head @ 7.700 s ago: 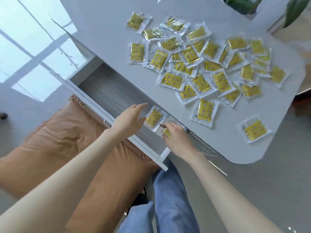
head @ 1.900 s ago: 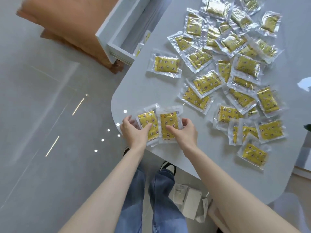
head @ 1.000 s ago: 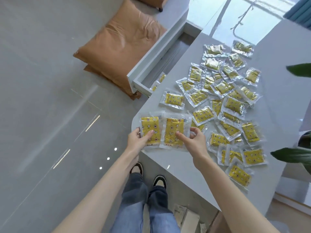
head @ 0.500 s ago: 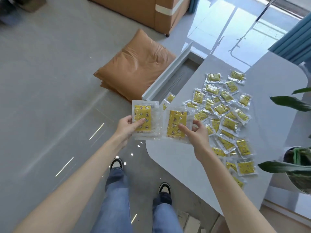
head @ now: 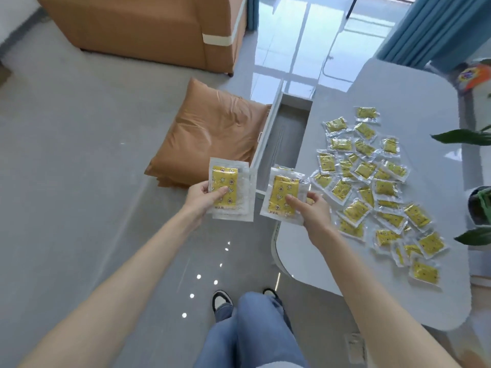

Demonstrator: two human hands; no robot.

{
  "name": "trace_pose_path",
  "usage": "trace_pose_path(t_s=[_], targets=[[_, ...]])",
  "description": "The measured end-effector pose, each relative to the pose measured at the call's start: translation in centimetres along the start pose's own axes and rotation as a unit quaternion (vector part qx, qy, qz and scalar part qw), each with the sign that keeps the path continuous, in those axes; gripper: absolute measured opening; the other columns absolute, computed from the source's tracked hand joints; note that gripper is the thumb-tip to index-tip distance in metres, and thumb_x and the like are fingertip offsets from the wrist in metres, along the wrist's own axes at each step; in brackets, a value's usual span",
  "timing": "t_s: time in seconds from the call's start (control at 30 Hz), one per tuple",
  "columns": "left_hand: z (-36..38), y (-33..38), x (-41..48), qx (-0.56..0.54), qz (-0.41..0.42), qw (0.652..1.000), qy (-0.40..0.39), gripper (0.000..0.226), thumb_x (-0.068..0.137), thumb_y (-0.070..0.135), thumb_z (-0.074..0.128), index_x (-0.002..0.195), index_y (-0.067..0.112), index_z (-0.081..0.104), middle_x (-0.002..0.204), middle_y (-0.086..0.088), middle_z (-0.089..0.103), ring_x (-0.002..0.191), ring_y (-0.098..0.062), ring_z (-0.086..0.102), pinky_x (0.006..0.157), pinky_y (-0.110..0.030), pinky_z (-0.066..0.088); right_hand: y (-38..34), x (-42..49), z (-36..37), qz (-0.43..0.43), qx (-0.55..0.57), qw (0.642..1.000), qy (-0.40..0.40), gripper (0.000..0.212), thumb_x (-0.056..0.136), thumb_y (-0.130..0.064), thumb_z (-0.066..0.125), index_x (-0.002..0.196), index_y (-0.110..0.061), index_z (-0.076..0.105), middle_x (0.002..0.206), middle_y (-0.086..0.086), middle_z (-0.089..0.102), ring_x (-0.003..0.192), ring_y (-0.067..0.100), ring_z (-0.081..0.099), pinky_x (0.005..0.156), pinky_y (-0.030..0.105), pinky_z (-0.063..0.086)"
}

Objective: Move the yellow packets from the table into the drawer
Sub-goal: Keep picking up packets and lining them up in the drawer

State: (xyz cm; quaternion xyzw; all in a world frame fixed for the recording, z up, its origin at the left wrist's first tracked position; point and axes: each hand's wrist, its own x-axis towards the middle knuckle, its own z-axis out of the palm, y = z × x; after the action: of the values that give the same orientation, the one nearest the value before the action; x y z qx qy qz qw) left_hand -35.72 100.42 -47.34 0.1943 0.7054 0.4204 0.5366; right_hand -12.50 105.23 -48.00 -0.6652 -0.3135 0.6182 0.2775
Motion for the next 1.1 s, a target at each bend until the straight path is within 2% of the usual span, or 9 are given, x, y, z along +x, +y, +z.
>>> trace_pose_path(t_s=[0.17, 0.37, 0.53, 0.63, 0.7, 0.77, 0.9, 1.0, 1.1], targets=[[-2.5, 3.6, 4.7, 0.032, 0.001, 0.999, -0.025, 0.019, 0.086, 0.007, 0.066, 0.105, 0.005, 0.063, 0.100, -0.009, 0.067, 0.077, -0.010, 0.065, 0.065, -0.018, 0.056, -0.5, 3.2, 4.1, 0.037, 0.063, 0.997, 0.040, 0.074, 0.072, -0.021, 0.083, 0.133, -0.008, 0.044, 0.124, 0.008, 0.059, 0.110, 0.027, 0.062, 0.099, 0.047, 0.048], [-2.4, 7.9, 12.3, 0.092, 0.001, 0.993, -0.068, 0.019, 0.088, 0.008, 0.065, 0.107, 0.005, 0.063, 0.110, -0.014, 0.067, 0.087, -0.019, 0.066, 0.086, -0.037, 0.053, 0.0, 10.8, 7.8, 0.076, 0.138, 0.986, 0.060, 0.108, 0.041, -0.036, 0.094, 0.134, -0.009, 0.046, 0.128, 0.011, 0.059, 0.115, 0.029, 0.059, 0.102, 0.048, 0.046], [-1.2, 11.8, 18.4, 0.175, 0.007, 0.980, -0.095, 0.029, 0.088, 0.012, 0.065, 0.116, 0.003, 0.062, 0.112, -0.011, 0.067, 0.096, -0.021, 0.064, 0.078, -0.029, 0.052, -4.1, 14.3, 10.9, 0.133, 0.211, 0.963, 0.102, 0.063, 0.077, -0.010, 0.078, 0.131, -0.002, 0.046, 0.125, 0.016, 0.061, 0.108, 0.028, 0.064, 0.097, 0.044, 0.051], [-0.4, 14.2, 21.7, 0.215, 0.011, 0.970, -0.111, 0.031, 0.087, 0.013, 0.067, 0.116, 0.005, 0.061, 0.110, -0.008, 0.066, 0.094, -0.020, 0.063, 0.069, -0.022, 0.051, -5.5, 16.9, 12.1, 0.149, 0.231, 0.954, 0.120, 0.053, 0.082, -0.007, 0.074, 0.128, -0.001, 0.048, 0.122, 0.014, 0.063, 0.087, 0.019, 0.066, 0.072, 0.029, 0.059], [0.3, 15.5, 23.9, 0.242, 0.011, 0.963, -0.114, 0.034, 0.086, 0.016, 0.068, 0.117, 0.006, 0.058, 0.112, -0.008, 0.065, 0.098, -0.021, 0.064, 0.076, -0.027, 0.052, -6.2, 18.3, 12.6, 0.163, 0.251, 0.945, 0.132, 0.048, 0.083, -0.004, 0.072, 0.125, 0.001, 0.050, 0.120, 0.016, 0.063, 0.076, 0.015, 0.064, 0.057, 0.024, 0.057], [1.0, 16.5, 25.9, 0.264, 0.009, 0.957, -0.118, 0.038, 0.085, 0.018, 0.070, 0.118, 0.006, 0.056, 0.113, -0.007, 0.064, 0.100, -0.022, 0.063, 0.080, -0.031, 0.050, -6.4, 19.7, 13.2, 0.178, 0.270, 0.935, 0.147, 0.038, 0.082, -0.001, 0.071, 0.115, 0.000, 0.052, 0.117, 0.017, 0.063, 0.073, 0.016, 0.063, 0.061, 0.027, 0.057], [2.9, 18.0, 29.2, 0.309, 0.019, 0.939, -0.149, 0.034, 0.084, 0.018, 0.071, 0.113, 0.008, 0.057, 0.107, -0.005, 0.064, 0.095, -0.021, 0.063, 0.079, -0.033, 0.051, -6.0, 21.5, 14.0, 0.213, 0.327, 0.902, 0.183, 0.032, 0.080, 0.005, 0.071, 0.105, -0.004, 0.053, 0.111, 0.019, 0.064, 0.074, 0.022, 0.064, 0.086, 0.043, 0.055], [4.6, 18.6, 31.6, 0.332, 0.022, 0.923, -0.192, 0.024, 0.083, 0.016, 0.071, 0.104, 0.013, 0.058, 0.105, -0.007, 0.067, 0.095, -0.024, 0.066, 0.083, -0.039, 0.055, -5.4, 22.7, 14.7, 0.227, 0.362, 0.880, 0.207, 0.022, 0.080, 0.006, 0.070, 0.095, -0.001, 0.058, 0.109, 0.020, 0.066, 0.087, 0.030, 0.067, 0.093, 0.049, 0.052], [6.6, 18.8, 33.8, 0.362, 0.036, 0.901, -0.235, 0.022, 0.085, 0.016, 0.070, 0.104, 0.012, 0.060, 0.095, -0.002, 0.066, 0.078, -0.015, 0.065, 0.062, -0.025, 0.056, -4.1, 24.3, 15.5, 0.235, 0.394, 0.856, 0.239, 0.040, 0.077, 0.004, 0.073, 0.115, 0.004, 0.057, 0.114, 0.021, 0.066, 0.098, 0.033, 0.067, 0.091, 0.052, 0.053]])
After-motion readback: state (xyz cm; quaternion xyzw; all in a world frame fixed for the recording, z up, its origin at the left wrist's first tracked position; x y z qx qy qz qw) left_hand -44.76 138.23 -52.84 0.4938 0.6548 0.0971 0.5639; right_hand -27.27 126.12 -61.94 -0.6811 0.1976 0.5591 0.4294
